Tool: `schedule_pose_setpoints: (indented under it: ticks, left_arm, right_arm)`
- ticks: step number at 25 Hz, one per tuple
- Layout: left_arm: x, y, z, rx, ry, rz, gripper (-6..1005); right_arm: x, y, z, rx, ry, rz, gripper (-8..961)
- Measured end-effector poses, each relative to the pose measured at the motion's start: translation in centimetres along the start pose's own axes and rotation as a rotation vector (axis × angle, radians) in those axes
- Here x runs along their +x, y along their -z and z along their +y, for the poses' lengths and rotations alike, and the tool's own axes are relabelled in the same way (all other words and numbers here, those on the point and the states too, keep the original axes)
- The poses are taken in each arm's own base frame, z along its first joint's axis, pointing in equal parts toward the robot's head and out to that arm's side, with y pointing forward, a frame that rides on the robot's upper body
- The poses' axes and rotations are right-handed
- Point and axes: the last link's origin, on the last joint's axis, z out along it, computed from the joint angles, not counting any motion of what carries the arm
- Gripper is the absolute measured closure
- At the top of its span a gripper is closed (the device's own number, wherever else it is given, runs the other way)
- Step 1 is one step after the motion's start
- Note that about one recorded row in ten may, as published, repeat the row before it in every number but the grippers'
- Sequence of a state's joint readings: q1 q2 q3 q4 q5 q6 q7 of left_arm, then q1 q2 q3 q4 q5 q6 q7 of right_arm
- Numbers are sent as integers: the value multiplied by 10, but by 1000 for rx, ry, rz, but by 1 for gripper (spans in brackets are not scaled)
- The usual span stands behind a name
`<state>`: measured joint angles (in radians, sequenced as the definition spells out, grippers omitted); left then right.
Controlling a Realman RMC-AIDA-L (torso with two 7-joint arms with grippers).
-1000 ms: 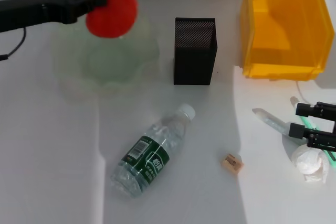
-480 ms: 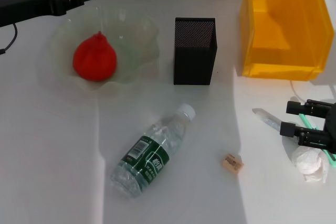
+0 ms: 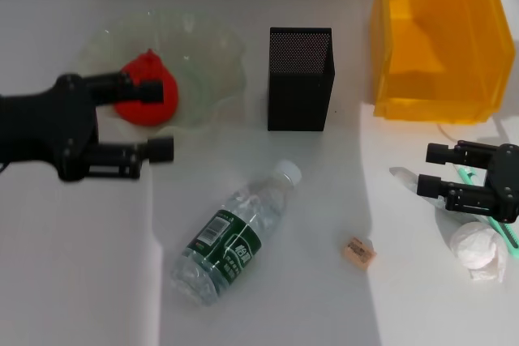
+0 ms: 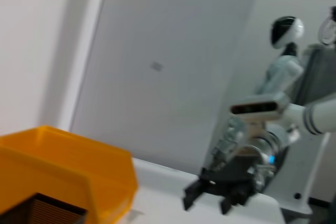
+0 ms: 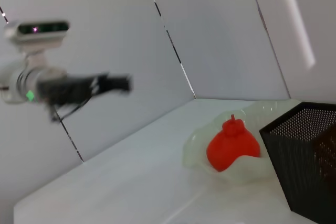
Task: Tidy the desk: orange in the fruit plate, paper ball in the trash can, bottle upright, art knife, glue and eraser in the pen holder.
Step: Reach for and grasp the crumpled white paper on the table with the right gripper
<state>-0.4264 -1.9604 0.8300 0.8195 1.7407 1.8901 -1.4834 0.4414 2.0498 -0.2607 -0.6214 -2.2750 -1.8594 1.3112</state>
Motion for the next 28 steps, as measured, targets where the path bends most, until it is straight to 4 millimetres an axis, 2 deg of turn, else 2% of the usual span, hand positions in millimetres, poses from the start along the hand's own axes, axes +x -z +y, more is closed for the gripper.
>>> schedule_pose_setpoints:
  ticks: [5,6,7,8,9,10,12,13,14,15,16,17,18,19,20,21,23,24,28]
  left_arm:
    - [-40,5,39,-93,16,-21,238]
    - [-40,5,39,-93,16,-21,208]
    - [-40,5,39,-93,16,-21,178]
    - [-58,4,53,-97,23,-17,148]
    - [-69,-2,61,-103,39,-16,149]
    - [-71,-4,62,-105,47,-16,150]
    - [-74,-10,63,-109,62,-18,152]
    - [-75,-13,63,-109,68,-18,153]
    - [-76,-16,62,-111,76,-16,153]
    - [-76,-16,62,-111,76,-16,153]
    - [-77,-19,60,-115,83,-14,153]
    - [-77,-22,59,-120,89,-13,153]
    - [-77,-23,58,-124,95,-10,153]
    - [-78,-24,57,-127,100,-9,152]
    - [-78,-24,57,-127,100,-9,152]
    - [-78,-25,56,-123,101,-10,152]
    - [-79,-26,54,-112,103,-13,152]
    - [-79,-27,54,-110,104,-14,152]
    - [-80,-27,53,-101,113,-16,153]
  right_arm:
    - [-20,-12,-4,-48,-37,32,267]
    - [-41,-19,-6,-80,-29,83,267]
    - [-41,-19,-6,-80,-29,83,267]
    - [-51,-23,-7,-93,-19,110,267]
    - [-73,-33,-7,-117,5,180,267]
    - [-73,-33,-7,-117,5,180,267]
    - [-105,-52,-6,-122,31,328,267]
    - [-105,-52,-6,-122,31,328,267]
    - [-123,-61,-3,-96,46,439,267]
    - [-123,-61,-3,-96,46,439,267]
    - [-141,-67,3,-50,95,582,267]
    - [-149,-69,7,-25,130,648,267]
    - [-149,-69,7,-25,130,648,267]
    - [-161,-70,16,20,185,771,267]
    - [-161,-70,16,20,185,771,267]
    - [-169,-70,26,66,219,886,267]
    - [-172,-71,30,89,231,934,267]
    - [-170,-72,35,130,241,1016,267]
    - [-159,-72,39,178,237,1107,266]
